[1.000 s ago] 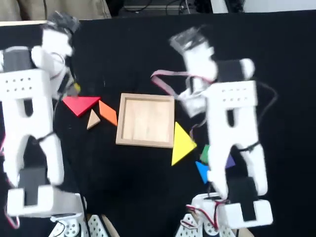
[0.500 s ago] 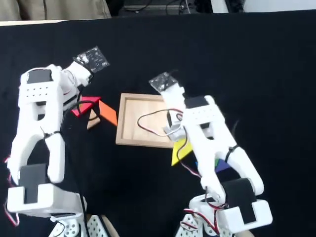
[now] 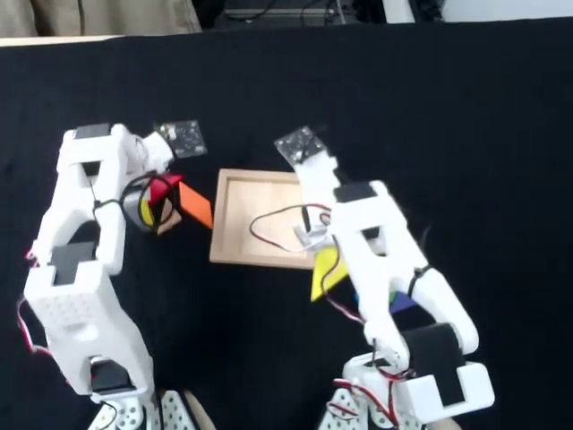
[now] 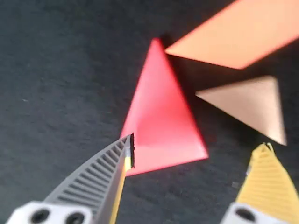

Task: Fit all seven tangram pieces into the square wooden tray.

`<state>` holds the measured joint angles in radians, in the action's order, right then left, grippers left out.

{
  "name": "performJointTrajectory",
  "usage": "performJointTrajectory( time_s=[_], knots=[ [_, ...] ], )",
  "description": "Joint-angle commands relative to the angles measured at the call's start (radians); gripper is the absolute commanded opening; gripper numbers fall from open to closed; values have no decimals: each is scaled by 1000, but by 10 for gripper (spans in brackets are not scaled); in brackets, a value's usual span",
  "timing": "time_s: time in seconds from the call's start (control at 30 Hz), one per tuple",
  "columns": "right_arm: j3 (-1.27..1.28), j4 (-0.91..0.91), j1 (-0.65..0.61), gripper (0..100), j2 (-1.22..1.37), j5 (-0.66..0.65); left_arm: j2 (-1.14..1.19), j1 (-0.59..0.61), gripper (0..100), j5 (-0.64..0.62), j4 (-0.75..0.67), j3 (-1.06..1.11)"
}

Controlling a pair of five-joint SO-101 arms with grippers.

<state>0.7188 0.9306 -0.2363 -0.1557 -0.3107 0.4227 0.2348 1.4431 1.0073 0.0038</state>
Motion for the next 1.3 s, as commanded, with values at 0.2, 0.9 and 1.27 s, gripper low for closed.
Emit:
performJointTrajectory(
  time_s=[0.2,0.9,1.27],
  knots=[
    [4,-31,9,107,-41,-26,157,54,382,184,58,-286],
    [4,-31,9,107,-41,-26,589,30,288,221,562,-958],
    [4,-31,9,107,-41,-26,628,4,89,218,752,-1156]
  ],
)
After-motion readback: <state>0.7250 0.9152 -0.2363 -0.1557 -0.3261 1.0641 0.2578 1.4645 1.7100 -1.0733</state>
